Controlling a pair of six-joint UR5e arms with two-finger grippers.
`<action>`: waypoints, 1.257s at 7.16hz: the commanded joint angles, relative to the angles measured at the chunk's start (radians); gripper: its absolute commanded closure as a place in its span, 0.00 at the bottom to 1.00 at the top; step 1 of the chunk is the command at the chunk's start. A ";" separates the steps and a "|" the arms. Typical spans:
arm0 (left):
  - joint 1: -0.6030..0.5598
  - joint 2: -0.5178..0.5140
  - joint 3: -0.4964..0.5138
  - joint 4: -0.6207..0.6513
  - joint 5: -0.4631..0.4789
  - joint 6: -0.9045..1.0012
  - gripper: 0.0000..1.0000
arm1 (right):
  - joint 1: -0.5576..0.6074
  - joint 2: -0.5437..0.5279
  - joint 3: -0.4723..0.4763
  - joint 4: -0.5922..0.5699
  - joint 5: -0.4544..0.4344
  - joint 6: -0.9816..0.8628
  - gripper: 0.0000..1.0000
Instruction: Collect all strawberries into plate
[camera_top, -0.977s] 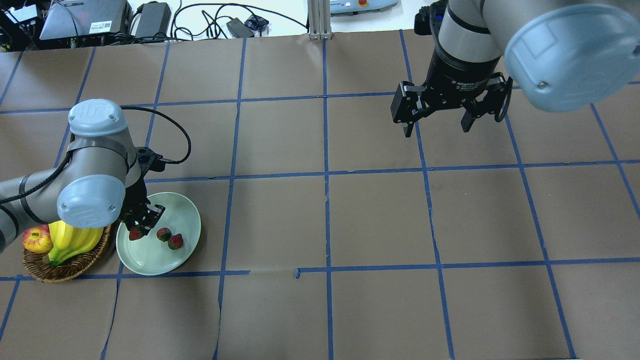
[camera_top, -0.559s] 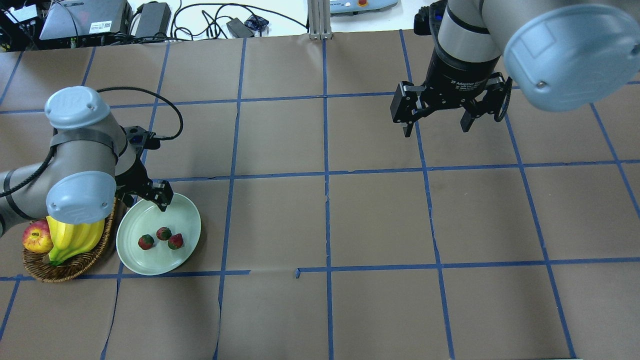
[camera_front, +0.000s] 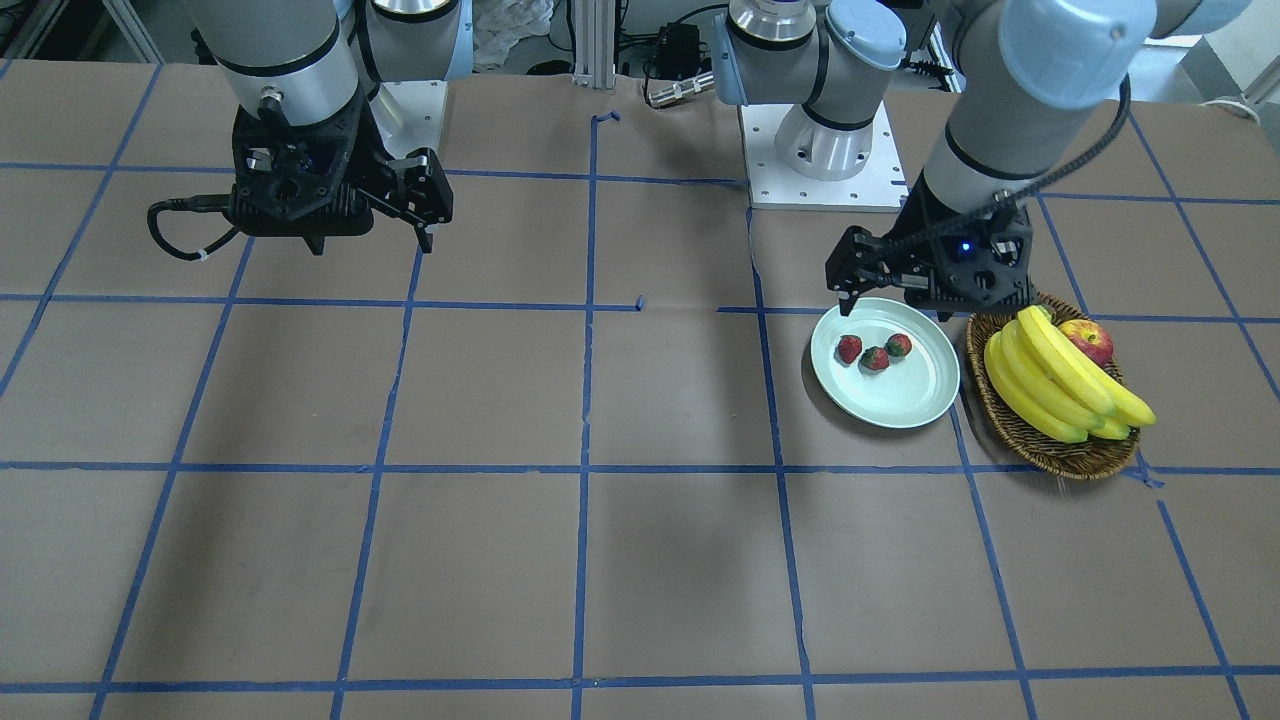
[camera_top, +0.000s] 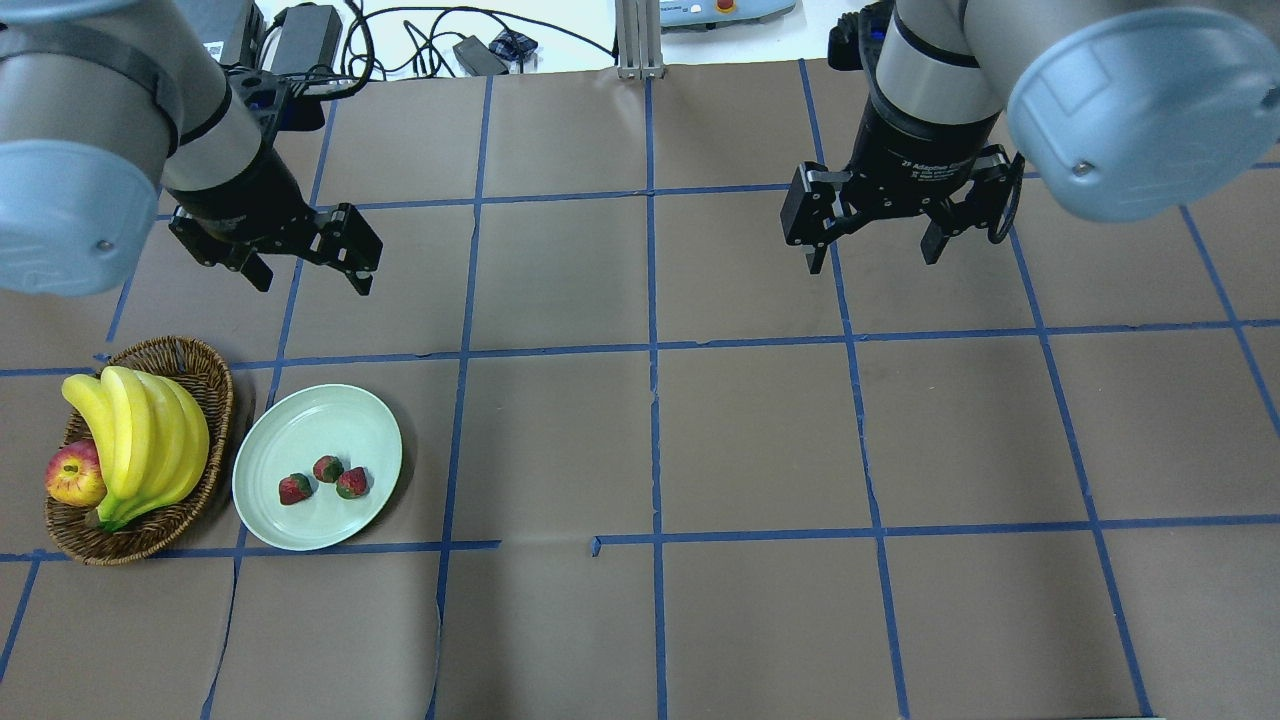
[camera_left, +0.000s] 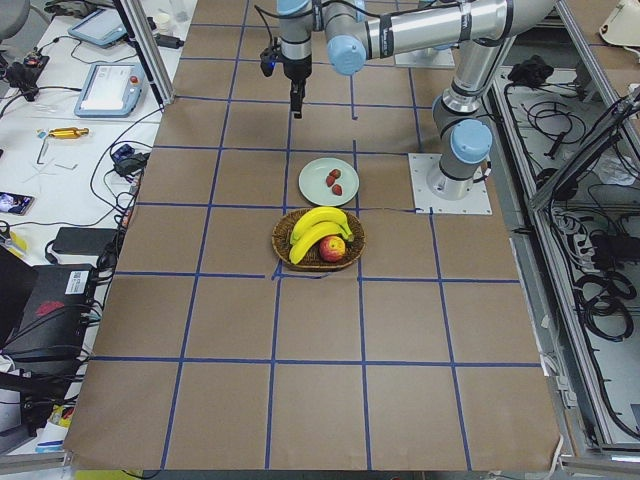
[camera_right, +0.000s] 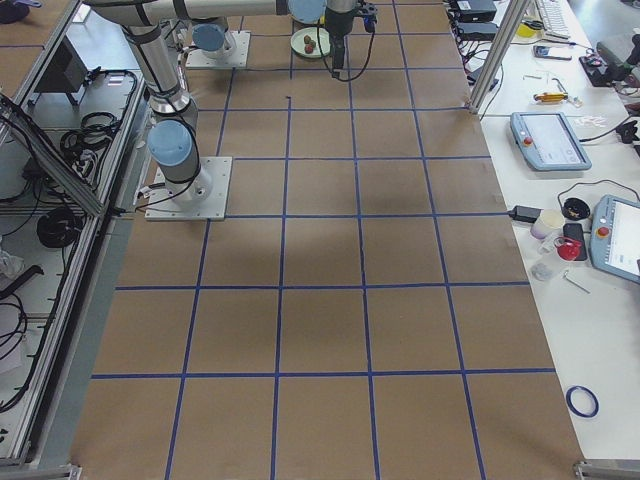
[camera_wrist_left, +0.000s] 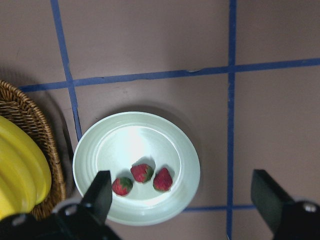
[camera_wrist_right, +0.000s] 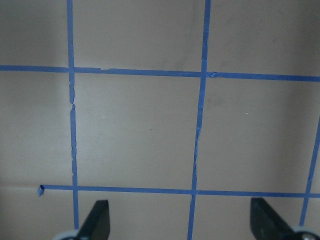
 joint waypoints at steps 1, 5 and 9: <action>-0.075 0.015 0.096 -0.075 -0.020 -0.106 0.00 | 0.000 -0.003 0.000 0.000 0.000 0.000 0.00; -0.075 0.019 0.099 -0.064 -0.020 -0.111 0.00 | -0.012 -0.005 -0.069 -0.008 -0.015 0.005 0.00; -0.077 0.024 0.090 -0.064 -0.014 -0.115 0.00 | -0.009 0.000 -0.086 -0.006 -0.008 0.011 0.00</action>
